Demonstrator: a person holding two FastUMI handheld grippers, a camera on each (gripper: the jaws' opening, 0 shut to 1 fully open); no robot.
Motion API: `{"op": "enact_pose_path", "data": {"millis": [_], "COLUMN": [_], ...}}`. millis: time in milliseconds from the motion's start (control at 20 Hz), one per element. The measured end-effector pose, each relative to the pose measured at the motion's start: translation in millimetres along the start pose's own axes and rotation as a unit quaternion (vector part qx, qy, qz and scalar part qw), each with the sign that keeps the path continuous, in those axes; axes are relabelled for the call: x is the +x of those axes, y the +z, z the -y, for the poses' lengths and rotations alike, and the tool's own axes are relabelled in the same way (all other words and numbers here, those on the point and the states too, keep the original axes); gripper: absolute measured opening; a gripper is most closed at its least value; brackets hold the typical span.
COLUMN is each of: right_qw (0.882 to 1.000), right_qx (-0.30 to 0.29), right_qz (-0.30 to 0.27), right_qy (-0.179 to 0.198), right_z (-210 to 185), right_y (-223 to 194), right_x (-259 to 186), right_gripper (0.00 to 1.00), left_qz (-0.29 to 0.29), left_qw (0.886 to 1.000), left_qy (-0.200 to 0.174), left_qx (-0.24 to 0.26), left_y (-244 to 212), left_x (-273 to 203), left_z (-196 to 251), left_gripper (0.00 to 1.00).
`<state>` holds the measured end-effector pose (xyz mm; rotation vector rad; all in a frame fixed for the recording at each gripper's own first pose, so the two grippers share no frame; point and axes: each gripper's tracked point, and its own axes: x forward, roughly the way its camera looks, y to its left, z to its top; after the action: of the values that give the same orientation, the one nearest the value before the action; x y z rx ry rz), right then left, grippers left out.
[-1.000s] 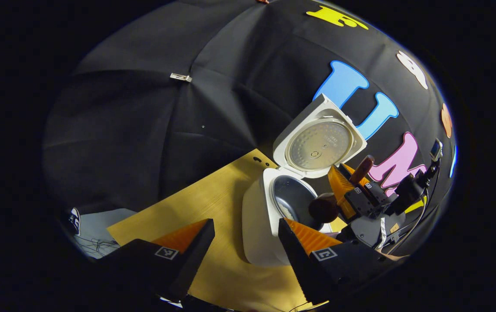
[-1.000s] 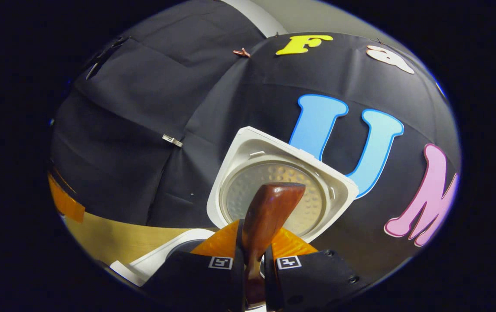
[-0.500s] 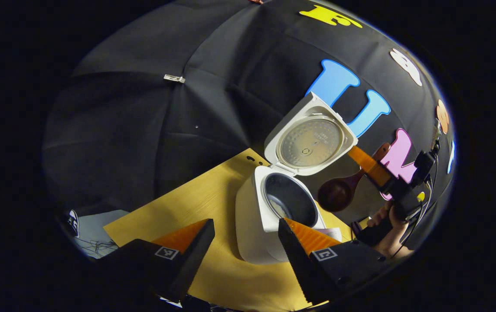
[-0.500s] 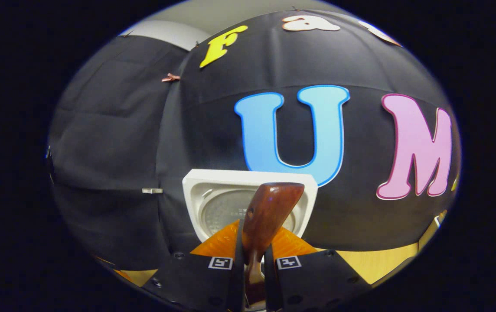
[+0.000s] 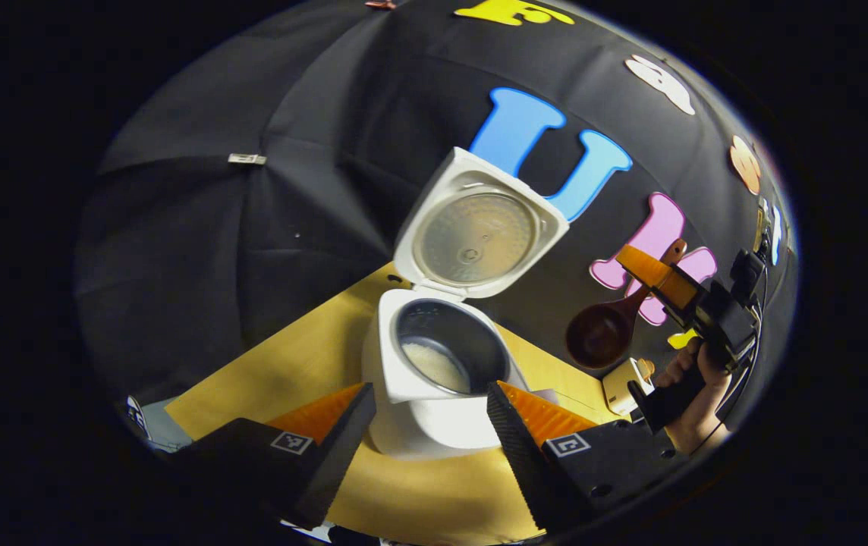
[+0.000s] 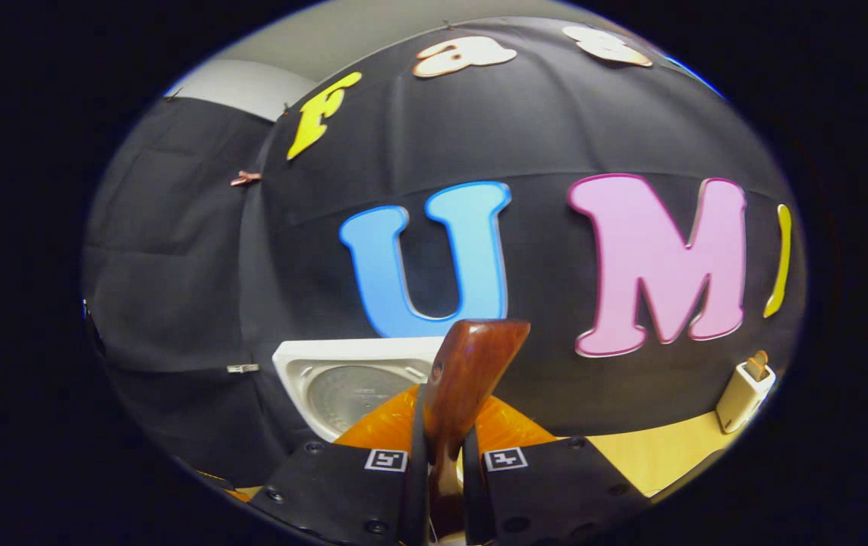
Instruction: Close the left gripper, press the button to open the rice cooker; take a wooden spoon from the chopstick holder with the right hand, scoop a spoonful of rice and pour it into the rice cooker, then put the wooden spoon back into the chopstick holder.
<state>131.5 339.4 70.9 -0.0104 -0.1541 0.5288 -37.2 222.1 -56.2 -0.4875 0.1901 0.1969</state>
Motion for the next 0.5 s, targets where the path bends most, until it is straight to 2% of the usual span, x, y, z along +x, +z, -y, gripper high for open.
{"op": "enact_pose_path", "data": {"millis": [50, 100, 150, 200, 300, 350, 500], "right_qw": [1.000, 0.999, 0.998, 0.997, 0.993, 0.991, 0.984], "right_qx": [0.003, 0.004, 0.005, 0.004, 0.000, -0.003, -0.016], "right_qz": [0.001, 0.003, 0.006, 0.009, 0.010, 0.009, 0.001], "right_qy": [-0.019, -0.039, -0.060, -0.079, -0.114, -0.130, -0.177], "right_z": [24, 49, 78, 103, 151, 174, 245], "right_y": [6, 11, 18, 23, 30, 31, 29], "right_x": [-8, -17, -28, -39, -61, -72, -104], "right_gripper": [0.22, 0.22, 0.22, 0.22, 0.22, 0.22, 0.22], "left_qz": [0.001, -0.001, -0.003, -0.004, -0.008, -0.009, -0.013], "left_qw": [1.000, 1.000, 1.000, 0.999, 0.999, 0.998, 0.998], "left_qy": [-0.008, -0.016, -0.023, -0.029, -0.039, -0.040, -0.042], "left_qx": [0.004, 0.008, 0.013, 0.020, 0.033, 0.037, 0.040], "left_y": [0, -1, -3, -4, -10, -13, -22], "left_x": [1, 4, 6, 8, 10, 12, 14], "left_z": [12, 26, 41, 54, 77, 88, 114], "left_gripper": [0.95, 0.91, 0.91, 0.95, 0.95, 0.91, 0.95]}}
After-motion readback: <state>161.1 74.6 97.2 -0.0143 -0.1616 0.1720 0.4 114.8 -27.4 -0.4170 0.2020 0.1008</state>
